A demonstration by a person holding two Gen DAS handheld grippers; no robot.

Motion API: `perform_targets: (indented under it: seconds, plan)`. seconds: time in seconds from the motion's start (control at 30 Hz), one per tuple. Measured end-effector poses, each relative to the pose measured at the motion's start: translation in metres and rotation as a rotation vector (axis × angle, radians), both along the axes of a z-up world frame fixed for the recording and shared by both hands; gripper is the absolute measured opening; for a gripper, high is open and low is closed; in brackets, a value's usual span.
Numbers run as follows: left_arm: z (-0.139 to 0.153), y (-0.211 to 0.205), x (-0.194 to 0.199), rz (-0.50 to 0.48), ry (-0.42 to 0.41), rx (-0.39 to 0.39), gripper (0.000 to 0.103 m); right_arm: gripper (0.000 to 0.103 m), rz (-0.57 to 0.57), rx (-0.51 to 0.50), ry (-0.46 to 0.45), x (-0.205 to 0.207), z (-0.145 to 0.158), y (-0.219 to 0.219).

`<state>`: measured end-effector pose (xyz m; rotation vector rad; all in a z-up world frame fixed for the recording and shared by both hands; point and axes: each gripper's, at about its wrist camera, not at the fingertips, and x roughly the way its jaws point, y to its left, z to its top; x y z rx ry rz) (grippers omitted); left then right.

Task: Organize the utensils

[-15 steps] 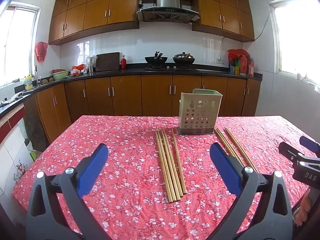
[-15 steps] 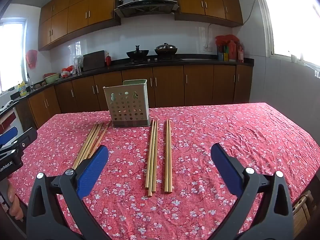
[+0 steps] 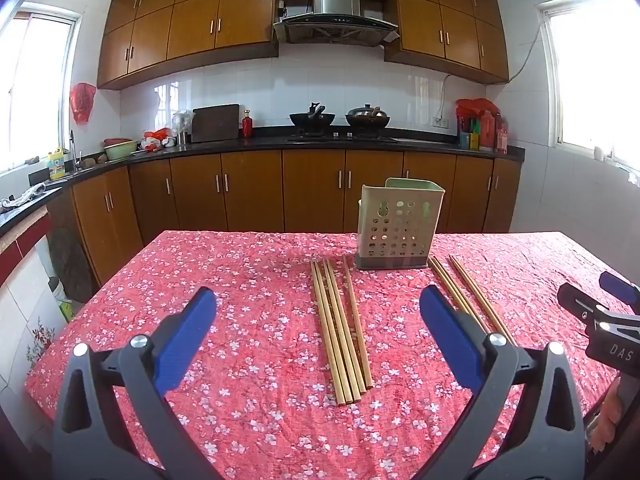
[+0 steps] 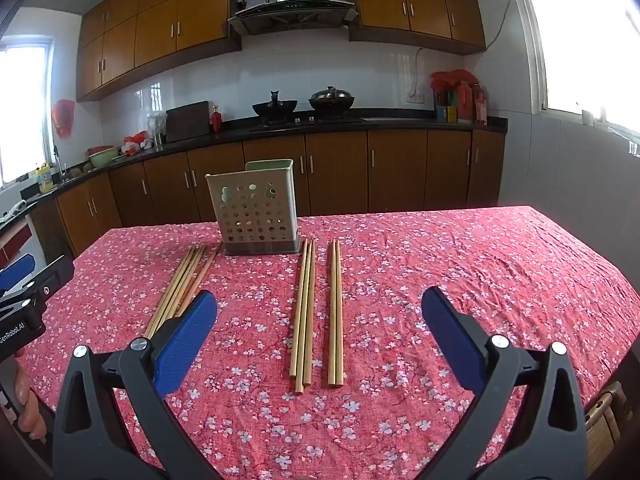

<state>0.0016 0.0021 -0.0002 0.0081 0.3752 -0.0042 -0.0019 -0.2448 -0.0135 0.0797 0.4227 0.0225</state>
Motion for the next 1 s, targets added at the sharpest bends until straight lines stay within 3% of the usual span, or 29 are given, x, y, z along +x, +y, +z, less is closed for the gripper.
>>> perform_targets:
  seconds: [1.0]
  plan:
    - [-0.0011,-0.0051,-0.0009,0.001,0.002,0.000,0.099,0.101,0.000,-0.001,-0.001,0.0003,0.0002,-0.0013]
